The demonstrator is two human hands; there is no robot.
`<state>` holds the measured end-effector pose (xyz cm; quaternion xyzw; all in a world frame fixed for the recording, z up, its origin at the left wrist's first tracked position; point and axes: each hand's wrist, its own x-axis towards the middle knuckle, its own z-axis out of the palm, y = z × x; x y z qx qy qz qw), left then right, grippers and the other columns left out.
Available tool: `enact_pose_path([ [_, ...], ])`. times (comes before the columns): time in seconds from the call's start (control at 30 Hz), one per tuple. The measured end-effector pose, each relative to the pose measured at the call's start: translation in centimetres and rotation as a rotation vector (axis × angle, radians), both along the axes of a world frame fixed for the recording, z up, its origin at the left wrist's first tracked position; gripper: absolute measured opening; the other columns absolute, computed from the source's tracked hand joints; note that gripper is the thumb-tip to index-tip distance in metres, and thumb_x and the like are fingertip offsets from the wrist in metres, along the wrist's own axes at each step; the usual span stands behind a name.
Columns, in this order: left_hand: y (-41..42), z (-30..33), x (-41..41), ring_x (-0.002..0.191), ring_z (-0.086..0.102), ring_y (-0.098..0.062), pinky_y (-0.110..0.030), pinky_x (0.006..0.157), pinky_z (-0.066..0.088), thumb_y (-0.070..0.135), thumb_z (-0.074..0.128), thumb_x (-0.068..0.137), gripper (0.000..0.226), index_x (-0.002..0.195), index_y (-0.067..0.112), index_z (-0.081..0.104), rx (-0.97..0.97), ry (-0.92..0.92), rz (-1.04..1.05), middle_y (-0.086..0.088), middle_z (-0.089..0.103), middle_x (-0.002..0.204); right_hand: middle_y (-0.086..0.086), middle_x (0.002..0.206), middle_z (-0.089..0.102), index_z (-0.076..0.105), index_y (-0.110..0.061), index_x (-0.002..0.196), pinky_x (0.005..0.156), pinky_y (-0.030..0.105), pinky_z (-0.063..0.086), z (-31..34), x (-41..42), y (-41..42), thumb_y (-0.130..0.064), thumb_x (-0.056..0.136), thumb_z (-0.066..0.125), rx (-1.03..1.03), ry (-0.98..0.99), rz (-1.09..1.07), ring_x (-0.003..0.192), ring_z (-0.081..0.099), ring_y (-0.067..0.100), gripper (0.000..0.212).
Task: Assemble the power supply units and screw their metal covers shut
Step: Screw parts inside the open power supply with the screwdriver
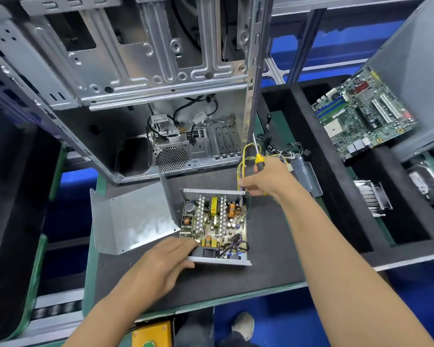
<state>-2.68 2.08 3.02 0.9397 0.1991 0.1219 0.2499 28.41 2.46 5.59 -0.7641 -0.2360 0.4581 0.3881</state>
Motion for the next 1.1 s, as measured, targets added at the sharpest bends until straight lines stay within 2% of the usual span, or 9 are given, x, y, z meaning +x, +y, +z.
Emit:
enact_pose_path([
  [0.17, 0.1, 0.2, 0.0, 0.084, 0.063, -0.025, -0.029, 0.079, 0.050, 0.032, 0.047, 0.099, 0.039, 0.117, 0.003, 0.067, -0.016, 0.006, -0.006, -0.002, 0.068, 0.104, 0.018, 0.095, 0.062, 0.042, -0.012, 0.079, 0.057, 0.034, 0.061, -0.6, -0.5, 0.3, 0.002, 0.069, 0.087, -0.026, -0.121, 0.007, 0.076, 0.072, 0.027, 0.048],
  [0.3, 0.0, 0.1, 0.0, 0.083, 0.060, -0.024, -0.032, 0.076, 0.049, 0.040, 0.039, 0.104, 0.037, 0.118, 0.013, 0.059, -0.037, -0.006, -0.002, 0.000, 0.065, 0.101, 0.009, 0.072, 0.057, 0.037, -0.014, 0.074, 0.054, 0.031, 0.051, -0.7, -0.5, -0.1, -0.021, 0.079, 0.084, -0.107, -0.286, 0.143, 0.054, 0.058, 0.018, 0.048],
  [0.37, 0.0, 0.0, 0.0, 0.083, 0.060, -0.024, -0.032, 0.075, 0.048, 0.042, 0.038, 0.104, 0.037, 0.118, 0.014, 0.058, -0.033, -0.003, 0.003, 0.000, 0.065, 0.102, 0.012, 0.071, 0.058, 0.036, -0.014, 0.071, 0.056, 0.032, 0.056, -0.8, -0.5, -0.5, -0.015, 0.084, 0.079, -0.078, -0.174, 0.138, 0.054, 0.060, 0.019, 0.045],
  [0.43, 0.0, -0.1, 0.0, 0.084, 0.061, -0.023, -0.031, 0.076, 0.048, 0.042, 0.038, 0.104, 0.037, 0.119, 0.015, 0.058, -0.039, 0.003, 0.009, 0.001, 0.065, 0.102, 0.016, 0.077, 0.059, 0.037, -0.013, 0.072, 0.062, 0.038, 0.062, -0.5, -0.7, -0.4, -0.006, 0.083, 0.079, -0.054, -0.135, 0.085, 0.065, 0.067, 0.027, 0.043],
  [0.57, 0.1, -0.2, -0.2, 0.085, 0.062, -0.024, -0.032, 0.077, 0.050, 0.038, 0.043, 0.102, 0.036, 0.119, 0.012, 0.061, -0.034, 0.016, 0.006, 0.000, 0.066, 0.104, 0.017, 0.083, 0.062, 0.040, -0.012, 0.073, 0.065, 0.044, 0.062, 0.7, -0.9, 0.4, 0.003, 0.080, 0.078, -0.075, -0.070, 0.044, 0.075, 0.072, 0.032, 0.041],
  [0.73, 0.0, -0.4, -0.2, 0.090, 0.061, -0.019, -0.029, 0.081, 0.049, 0.042, 0.042, 0.103, 0.036, 0.121, 0.016, 0.058, -0.045, -0.004, 0.021, 0.003, 0.065, 0.107, 0.014, 0.074, 0.066, 0.042, -0.011, 0.074, 0.058, 0.036, 0.062, 0.7, 0.0, -0.7, 0.000, 0.086, 0.074, -0.032, 0.107, 0.012, 0.072, 0.074, 0.027, 0.036],
  [0.83, -0.1, -0.6, -0.4, 0.097, 0.059, -0.013, -0.026, 0.086, 0.048, 0.041, 0.050, 0.098, 0.035, 0.120, 0.016, 0.060, -0.039, -0.014, 0.064, 0.005, 0.065, 0.110, 0.018, 0.084, 0.070, 0.044, -0.011, 0.085, 0.055, 0.029, 0.059, 0.0, 0.2, -1.7, -0.006, 0.089, 0.072, -0.005, 0.117, -0.027, 0.069, 0.073, 0.023, 0.029],
  [0.97, -0.2, -0.5, -0.6, 0.101, 0.058, -0.007, -0.021, 0.090, 0.045, 0.047, 0.054, 0.094, 0.041, 0.120, 0.017, 0.065, -0.037, -0.004, 0.123, 0.010, 0.065, 0.111, 0.018, 0.083, 0.070, 0.042, -0.013, 0.085, 0.061, 0.033, 0.062, -0.7, 0.4, -3.0, -0.007, 0.091, 0.070, 0.053, 0.155, -0.117, 0.070, 0.074, 0.026, 0.029],
  [1.1, -0.1, 0.0, -0.9, 0.104, 0.060, -0.008, -0.022, 0.093, 0.045, 0.061, 0.047, 0.094, 0.057, 0.123, 0.016, 0.068, -0.055, 0.032, 0.180, 0.010, 0.067, 0.112, 0.017, 0.078, 0.071, 0.043, -0.014, 0.081, 0.064, 0.035, 0.063, -0.9, 0.3, -3.9, -0.007, 0.093, 0.068, 0.069, 0.197, -0.110, 0.070, 0.074, 0.028, 0.029],
])
